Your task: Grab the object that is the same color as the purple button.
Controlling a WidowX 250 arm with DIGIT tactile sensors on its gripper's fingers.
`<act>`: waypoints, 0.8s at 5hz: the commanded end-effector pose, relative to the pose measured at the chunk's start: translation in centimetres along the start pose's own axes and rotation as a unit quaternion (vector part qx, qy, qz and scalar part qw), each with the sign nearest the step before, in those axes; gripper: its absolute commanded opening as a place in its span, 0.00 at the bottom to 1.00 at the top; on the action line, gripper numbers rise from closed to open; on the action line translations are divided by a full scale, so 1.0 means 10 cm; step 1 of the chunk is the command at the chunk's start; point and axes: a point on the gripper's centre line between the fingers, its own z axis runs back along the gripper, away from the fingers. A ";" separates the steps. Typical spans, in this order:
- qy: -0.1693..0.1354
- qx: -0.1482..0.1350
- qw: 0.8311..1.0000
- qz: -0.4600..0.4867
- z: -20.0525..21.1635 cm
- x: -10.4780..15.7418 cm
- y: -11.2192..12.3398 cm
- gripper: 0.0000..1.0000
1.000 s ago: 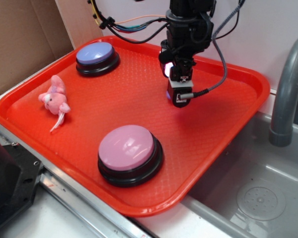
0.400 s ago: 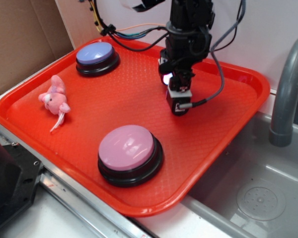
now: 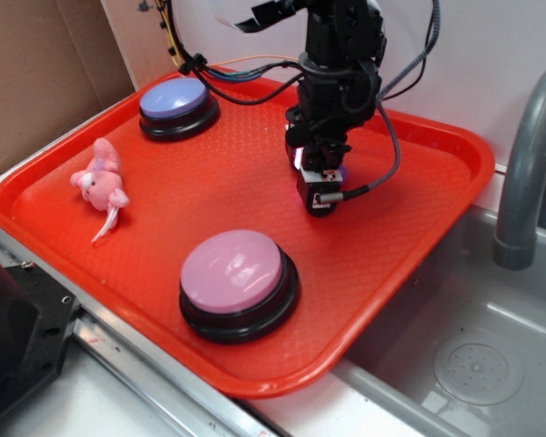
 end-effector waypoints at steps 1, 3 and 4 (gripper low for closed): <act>-0.036 -0.001 0.999 0.007 0.10 0.03 -0.11 0.00; -0.059 0.023 0.992 0.113 0.98 -0.82 -0.21 0.00; -0.056 0.022 0.987 0.148 1.24 -1.12 -0.27 0.00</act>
